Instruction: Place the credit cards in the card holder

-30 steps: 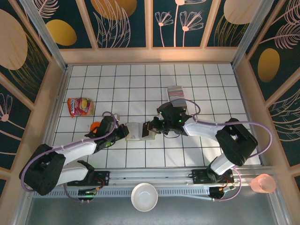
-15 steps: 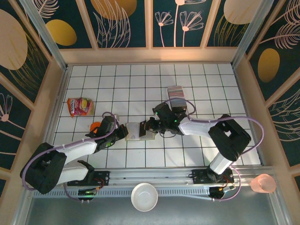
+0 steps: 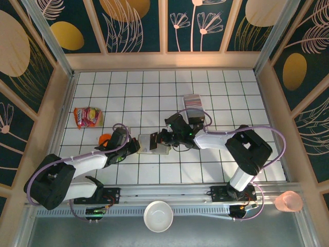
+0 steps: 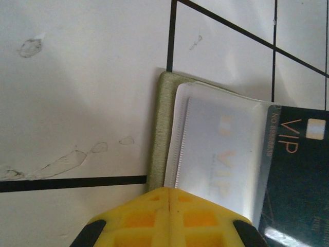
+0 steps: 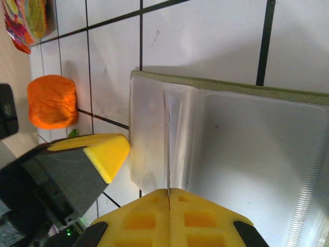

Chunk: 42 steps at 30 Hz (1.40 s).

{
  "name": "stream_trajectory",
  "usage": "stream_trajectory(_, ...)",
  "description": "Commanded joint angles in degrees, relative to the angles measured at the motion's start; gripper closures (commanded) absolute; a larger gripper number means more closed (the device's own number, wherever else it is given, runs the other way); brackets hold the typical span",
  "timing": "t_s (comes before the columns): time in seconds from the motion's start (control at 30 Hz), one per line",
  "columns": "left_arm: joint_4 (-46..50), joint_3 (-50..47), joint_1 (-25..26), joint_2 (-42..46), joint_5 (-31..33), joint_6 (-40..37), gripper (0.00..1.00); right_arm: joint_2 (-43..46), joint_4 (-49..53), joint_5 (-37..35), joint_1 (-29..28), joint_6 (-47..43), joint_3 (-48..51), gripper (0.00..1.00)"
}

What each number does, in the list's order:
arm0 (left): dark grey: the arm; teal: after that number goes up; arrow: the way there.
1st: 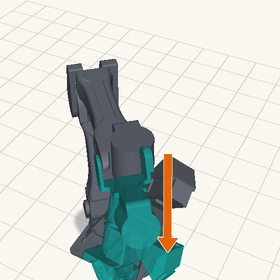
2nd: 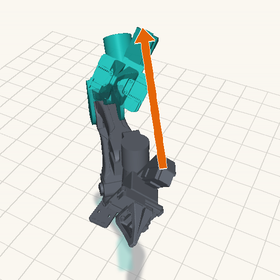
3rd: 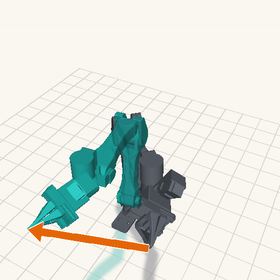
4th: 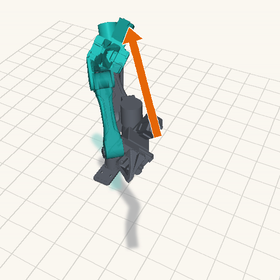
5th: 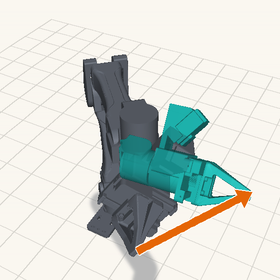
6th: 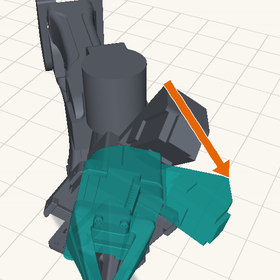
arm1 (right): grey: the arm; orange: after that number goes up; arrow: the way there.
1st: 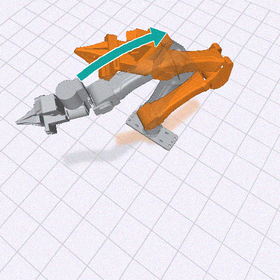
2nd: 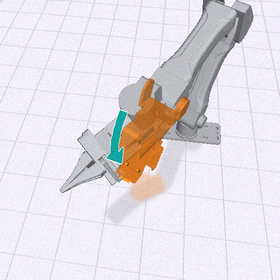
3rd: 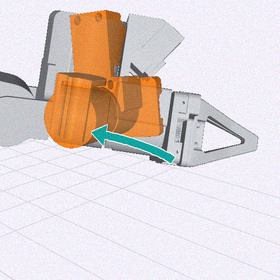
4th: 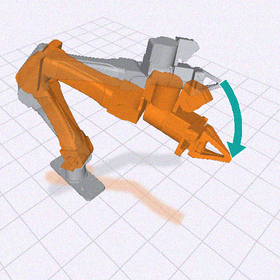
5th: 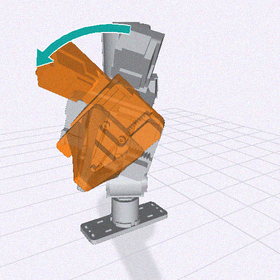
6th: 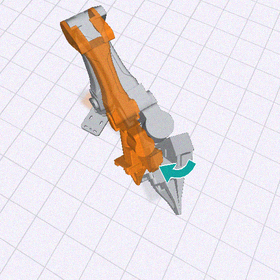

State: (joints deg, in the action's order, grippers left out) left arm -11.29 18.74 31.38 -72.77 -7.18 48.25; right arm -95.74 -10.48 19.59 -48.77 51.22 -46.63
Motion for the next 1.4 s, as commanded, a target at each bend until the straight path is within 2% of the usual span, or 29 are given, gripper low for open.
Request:
stream_trajectory(0.0, 1.1, -1.1, -0.4, -0.6, 1.0, -1.0, 1.00, -0.2, -2.0, -0.3, -0.6, 2.0, 0.0, 1.00)
stream_trajectory(0.83, -0.5, -2.6, -0.4, -1.4, 0.0, -1.1, 1.00, -5.0, -6.0, 0.1, -3.3, 7.1, -0.3, 1.00)
stream_trajectory(1.37, -0.1, -3.9, -0.4, 0.9, -0.1, -1.0, 1.00, -5.1, -5.9, -3.7, -3.3, 8.1, -0.1, 1.00)
